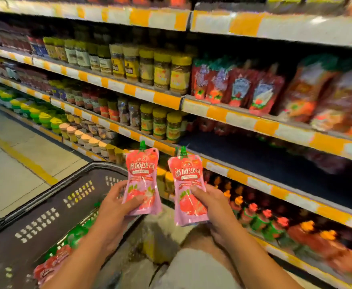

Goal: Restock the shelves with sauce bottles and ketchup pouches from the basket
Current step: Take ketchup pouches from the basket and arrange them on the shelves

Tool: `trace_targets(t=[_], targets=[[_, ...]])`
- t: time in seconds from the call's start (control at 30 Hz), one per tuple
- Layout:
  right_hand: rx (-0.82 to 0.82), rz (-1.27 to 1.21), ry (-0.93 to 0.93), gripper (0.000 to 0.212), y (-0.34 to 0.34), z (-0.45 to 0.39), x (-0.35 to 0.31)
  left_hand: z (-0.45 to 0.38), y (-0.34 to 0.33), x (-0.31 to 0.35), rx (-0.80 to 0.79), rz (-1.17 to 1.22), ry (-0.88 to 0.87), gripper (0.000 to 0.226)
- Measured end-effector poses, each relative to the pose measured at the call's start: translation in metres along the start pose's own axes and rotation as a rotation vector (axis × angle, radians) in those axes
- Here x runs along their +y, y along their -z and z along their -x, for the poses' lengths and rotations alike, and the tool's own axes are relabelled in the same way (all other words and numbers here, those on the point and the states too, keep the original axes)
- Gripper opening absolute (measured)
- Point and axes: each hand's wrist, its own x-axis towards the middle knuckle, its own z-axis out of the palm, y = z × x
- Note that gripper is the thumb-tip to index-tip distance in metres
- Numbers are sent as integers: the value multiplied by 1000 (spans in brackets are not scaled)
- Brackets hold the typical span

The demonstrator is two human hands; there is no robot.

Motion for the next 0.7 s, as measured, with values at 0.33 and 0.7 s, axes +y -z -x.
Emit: trace_targets(t=[0.33, 0.7], targets=[[313, -48, 103, 13, 150, 53, -48, -4, -123, -13, -244, -76, -21, 47], [641, -234, -43, 33, 281, 61, -54, 3, -251, -50, -390, -322, 122, 35]])
